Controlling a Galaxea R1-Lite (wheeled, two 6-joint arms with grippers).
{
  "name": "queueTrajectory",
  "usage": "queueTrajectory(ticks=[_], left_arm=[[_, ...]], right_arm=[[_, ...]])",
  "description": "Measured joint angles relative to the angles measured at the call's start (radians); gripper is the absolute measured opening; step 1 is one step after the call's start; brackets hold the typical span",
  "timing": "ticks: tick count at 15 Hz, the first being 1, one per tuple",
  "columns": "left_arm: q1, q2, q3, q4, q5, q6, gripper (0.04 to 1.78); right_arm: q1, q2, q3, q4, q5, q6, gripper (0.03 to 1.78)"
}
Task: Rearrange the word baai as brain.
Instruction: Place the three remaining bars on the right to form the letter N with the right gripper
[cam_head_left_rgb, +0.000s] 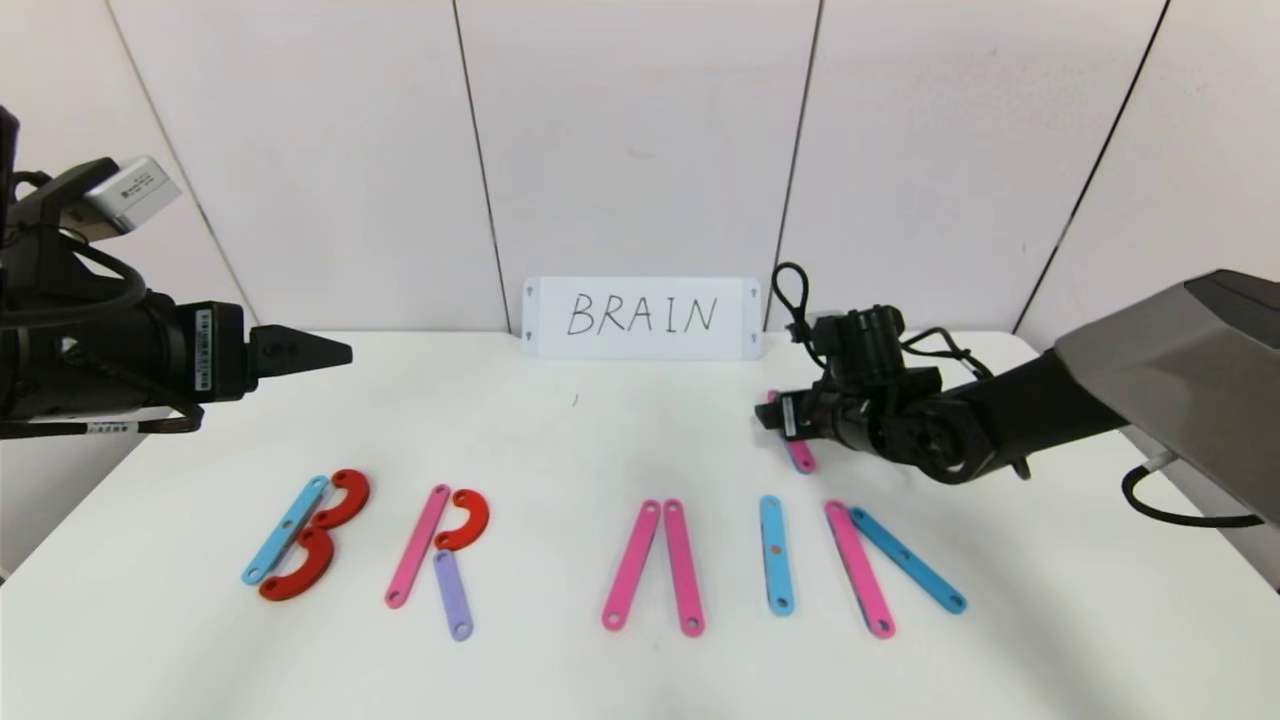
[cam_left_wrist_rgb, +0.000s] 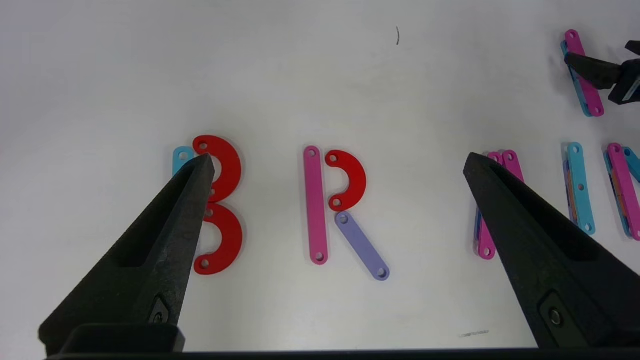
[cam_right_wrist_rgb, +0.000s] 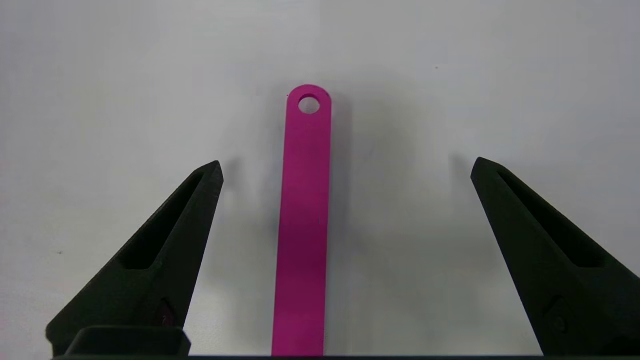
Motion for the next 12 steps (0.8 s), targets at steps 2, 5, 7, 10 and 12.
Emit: queueTrajectory(ticks=[2, 5, 7, 10, 12], left_arm=[[0.000, 0.000, 0.000, 0.000, 0.000, 0.000, 1.74], [0.000, 0.000, -0.001, 0.000, 0.000, 0.000, 1.74], [0.000, 0.000, -0.001, 0.000, 0.000, 0.000, 1.74], [0.000, 0.000, -0.001, 0.000, 0.000, 0.000, 1.74], [0.000, 0.000, -0.001, 0.000, 0.000, 0.000, 1.74]], right_arm=[[0.012, 0.011, 0.002, 0.000, 0.000, 0.002, 1.73], [0.024, 0.024, 0.004, -0.001, -0.001, 0.019, 1.73], [0.024, 0.030, 0.003, -0.003, -0.003, 0.019, 1.72], [0.023, 0.035, 0.003, -0.006, -0.003, 0.020, 1.55], [0.019, 0.037, 0.003, -0.007, -0.004, 0.021, 1.31]])
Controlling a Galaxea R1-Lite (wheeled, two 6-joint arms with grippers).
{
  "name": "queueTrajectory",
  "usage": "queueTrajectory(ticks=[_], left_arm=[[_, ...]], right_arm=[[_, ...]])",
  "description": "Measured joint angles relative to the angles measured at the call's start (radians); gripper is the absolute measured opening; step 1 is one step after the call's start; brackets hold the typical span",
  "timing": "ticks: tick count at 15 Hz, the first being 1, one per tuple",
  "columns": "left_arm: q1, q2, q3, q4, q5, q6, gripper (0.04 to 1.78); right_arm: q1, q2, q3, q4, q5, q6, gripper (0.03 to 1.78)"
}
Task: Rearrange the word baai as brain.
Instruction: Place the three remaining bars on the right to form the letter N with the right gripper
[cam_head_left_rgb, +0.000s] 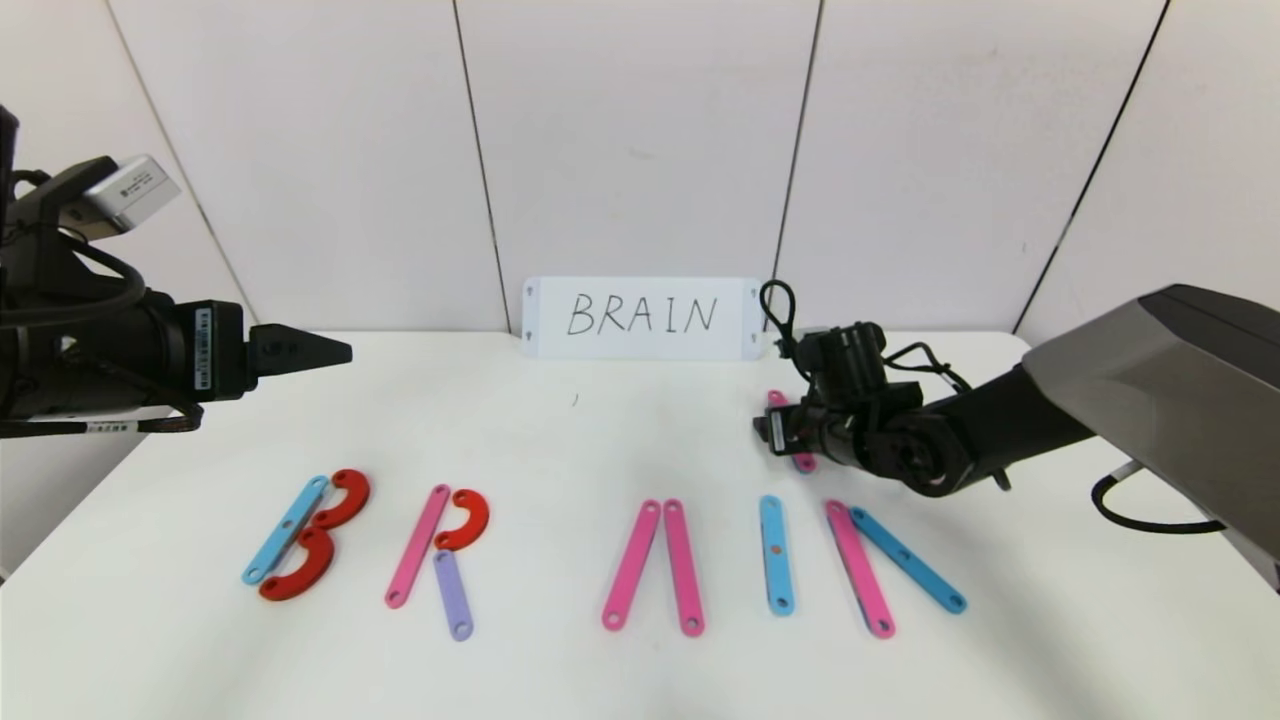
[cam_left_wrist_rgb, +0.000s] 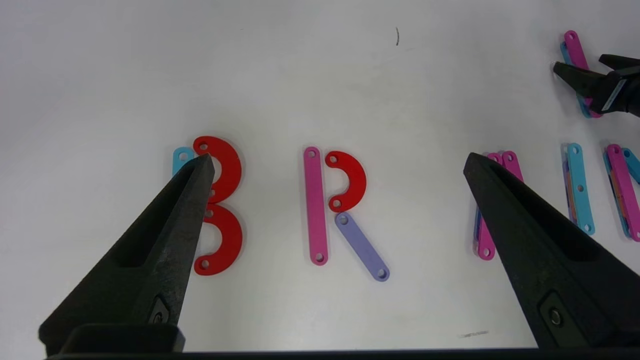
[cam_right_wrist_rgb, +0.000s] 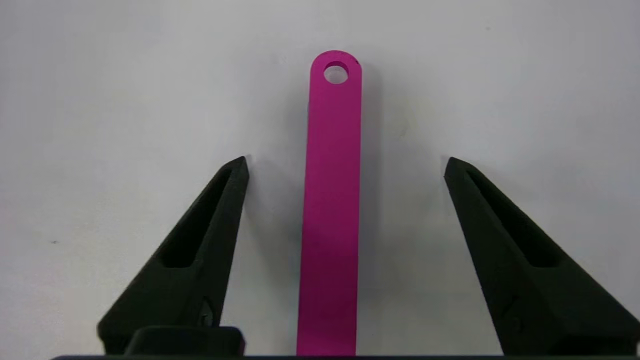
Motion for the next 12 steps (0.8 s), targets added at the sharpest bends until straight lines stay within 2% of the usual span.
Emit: queueTrajectory(ticks=[4, 6, 10, 12], left_arm=[[0.000, 0.000, 0.000, 0.000, 0.000, 0.000, 1.74], [0.000, 0.000, 0.000, 0.000, 0.000, 0.000, 1.74], [0.000, 0.000, 0.000, -0.001, 0.001, 0.000, 1.74], [0.001, 0.000, 0.000, -0.001, 0.000, 0.000, 1.74]], right_arm=[[-0.002, 0.001, -0.002, 0.002, 0.000, -0.001, 0.59], [-0.006, 0.001, -0.003, 0.003, -0.001, -0.001, 0.34], [-0.019, -0.005, -0.004, 0.012, -0.004, -0.001, 0.30], [-0.035, -0.019, -0.004, 0.016, -0.033, -0.002, 0.30]])
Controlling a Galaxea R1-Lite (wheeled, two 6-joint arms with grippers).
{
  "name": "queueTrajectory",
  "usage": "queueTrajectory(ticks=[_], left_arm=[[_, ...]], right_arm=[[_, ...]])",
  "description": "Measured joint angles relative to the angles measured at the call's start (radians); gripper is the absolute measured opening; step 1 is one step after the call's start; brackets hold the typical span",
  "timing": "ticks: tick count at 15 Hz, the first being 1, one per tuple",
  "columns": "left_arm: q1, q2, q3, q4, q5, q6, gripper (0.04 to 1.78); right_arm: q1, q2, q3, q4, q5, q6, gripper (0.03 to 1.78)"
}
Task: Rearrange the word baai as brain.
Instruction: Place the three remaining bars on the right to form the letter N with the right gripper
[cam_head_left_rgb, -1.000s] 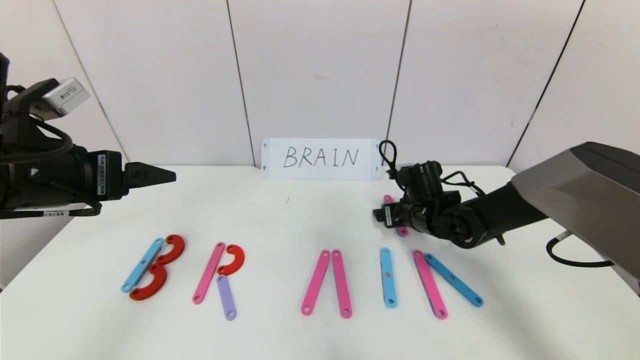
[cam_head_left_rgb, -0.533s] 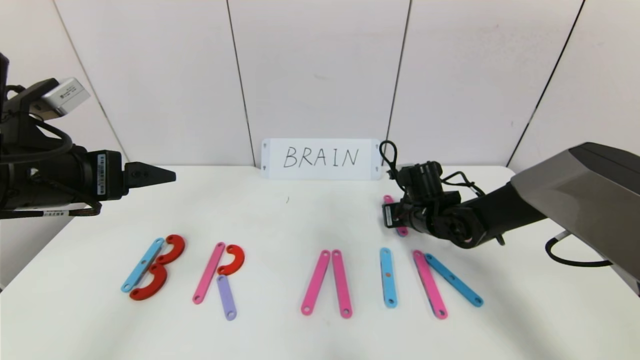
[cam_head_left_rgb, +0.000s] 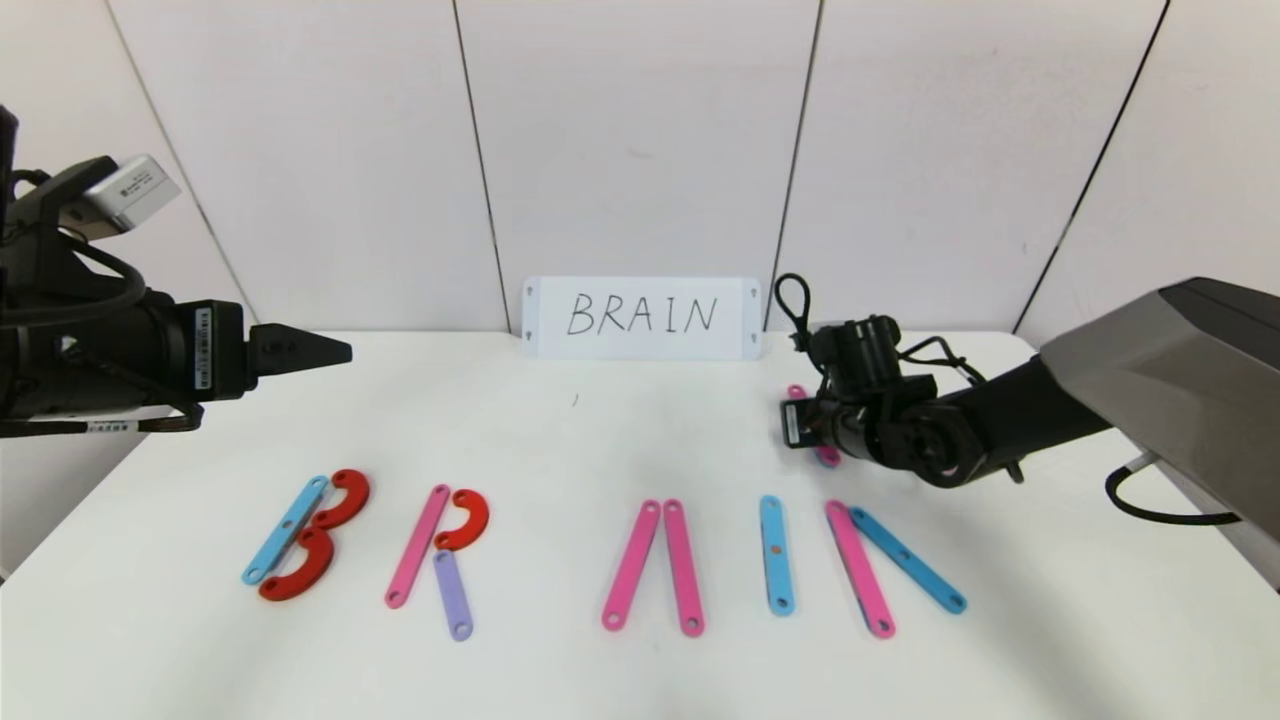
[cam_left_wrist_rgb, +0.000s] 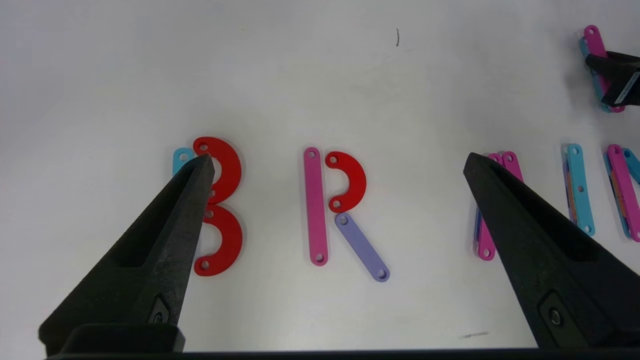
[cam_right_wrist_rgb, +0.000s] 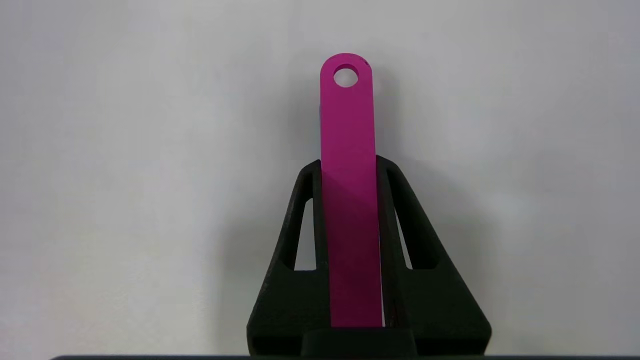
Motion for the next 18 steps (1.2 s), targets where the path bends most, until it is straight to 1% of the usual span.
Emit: queueTrajectory(ticks=[1, 3, 5, 7, 11, 13, 15, 18], left_arm=[[0.000, 0.000, 0.000, 0.000, 0.000, 0.000, 1.74], [0.000, 0.000, 0.000, 0.001, 0.000, 0.000, 1.74], [0.000, 0.000, 0.000, 0.000, 0.000, 0.000, 1.74], [0.000, 0.000, 0.000, 0.001, 0.000, 0.000, 1.74], [0.000, -0.001, 0.000, 0.001, 0.000, 0.000, 1.74], [0.000, -0.002, 0.000, 0.001, 0.000, 0.000, 1.74], [-0.001, -0.003, 0.000, 0.001, 0.000, 0.000, 1.74], [-0.001, -0.003, 0.000, 0.001, 0.000, 0.000, 1.74]], right_arm=[[-0.012, -0.015, 0.001, 0.006, -0.006, -0.001, 0.30], [-0.039, -0.059, 0.014, 0.048, -0.008, -0.001, 0.30], [-0.064, -0.121, 0.052, 0.074, -0.009, -0.006, 0.30], [-0.083, -0.193, 0.129, 0.085, -0.008, -0.011, 0.30], [-0.117, -0.327, 0.339, 0.076, 0.003, -0.015, 0.30], [-0.142, -0.376, 0.433, 0.063, 0.020, -0.011, 0.30], [-0.156, -0.417, 0.501, 0.033, 0.048, -0.011, 0.30], [-0.155, -0.440, 0.553, 0.006, 0.067, -0.011, 0.30]])
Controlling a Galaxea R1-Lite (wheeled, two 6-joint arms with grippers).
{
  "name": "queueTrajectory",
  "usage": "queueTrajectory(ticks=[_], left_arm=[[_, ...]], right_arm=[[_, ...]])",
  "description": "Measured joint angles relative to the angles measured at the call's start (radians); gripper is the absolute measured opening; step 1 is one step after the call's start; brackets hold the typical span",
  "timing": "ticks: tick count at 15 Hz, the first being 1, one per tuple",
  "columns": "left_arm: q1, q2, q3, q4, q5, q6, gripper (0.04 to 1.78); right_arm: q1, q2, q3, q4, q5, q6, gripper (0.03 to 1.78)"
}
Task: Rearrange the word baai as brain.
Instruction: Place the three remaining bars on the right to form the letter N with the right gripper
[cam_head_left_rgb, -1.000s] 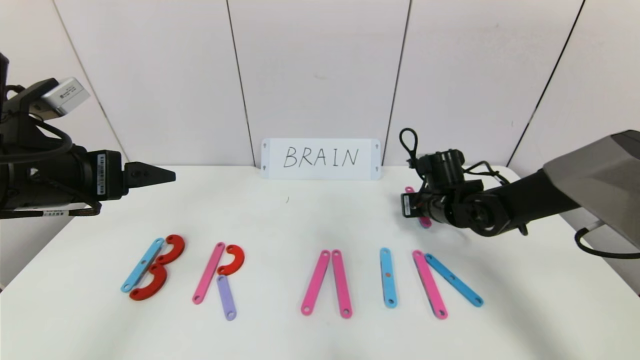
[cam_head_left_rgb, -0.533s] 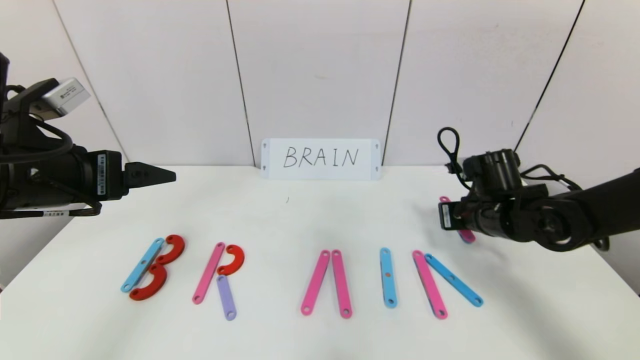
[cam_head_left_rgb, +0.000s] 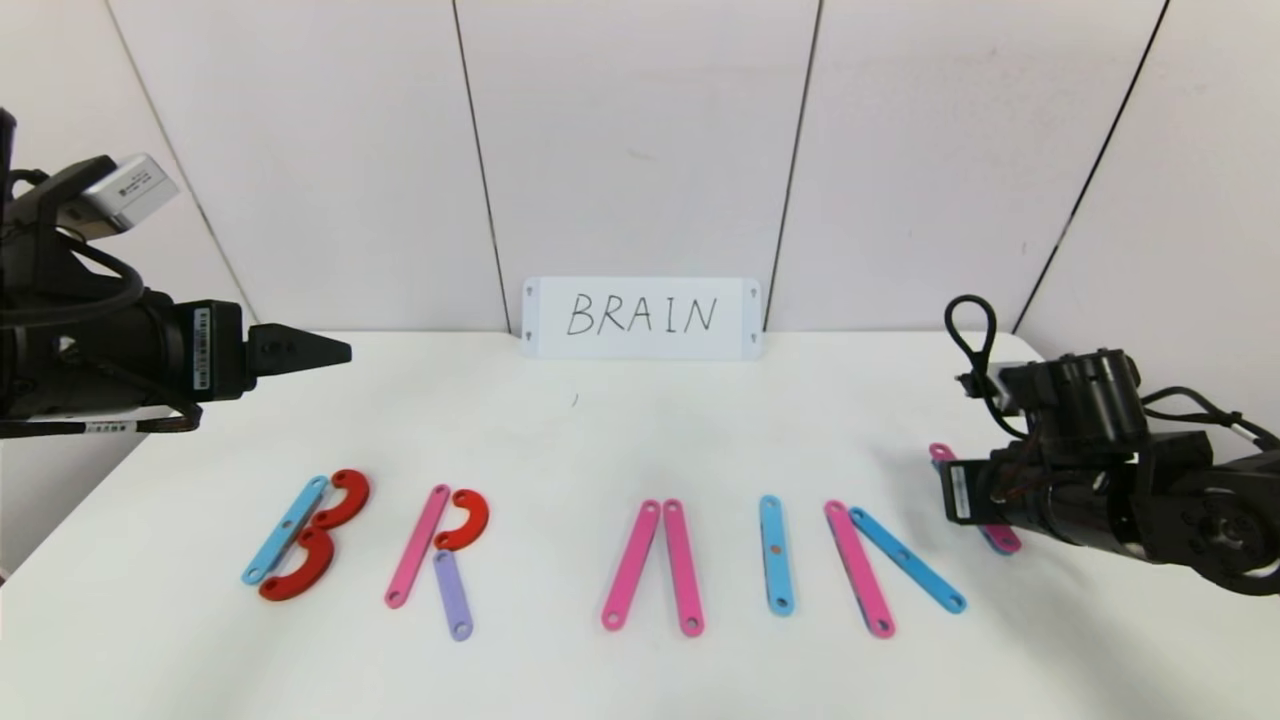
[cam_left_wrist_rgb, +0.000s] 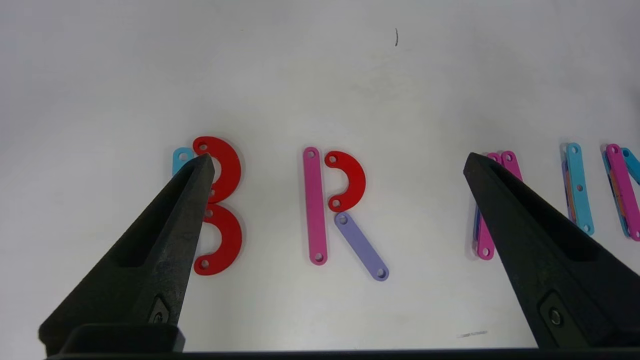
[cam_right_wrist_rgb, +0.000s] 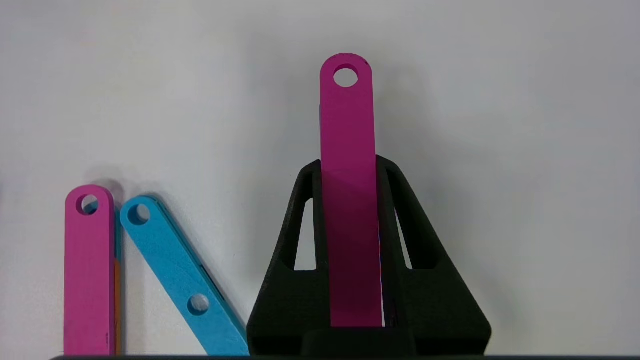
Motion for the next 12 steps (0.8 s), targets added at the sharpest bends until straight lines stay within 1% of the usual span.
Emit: queueTrajectory(ticks=[2, 7, 9, 12], left_arm=[[0.000, 0.000, 0.000, 0.000, 0.000, 0.000, 1.74], [0.000, 0.000, 0.001, 0.000, 0.000, 0.000, 1.74], [0.000, 0.000, 0.001, 0.000, 0.000, 0.000, 1.74], [0.000, 0.000, 0.001, 0.000, 0.000, 0.001, 1.74]], right_arm=[[0.009, -0.002, 0.022, -0.025, 0.010, 0.000, 0.30], [0.036, -0.004, 0.064, -0.037, 0.006, 0.013, 0.30], [0.041, -0.004, 0.094, -0.070, 0.006, 0.024, 0.30], [0.049, 0.002, 0.136, -0.148, 0.004, 0.033, 0.30]])
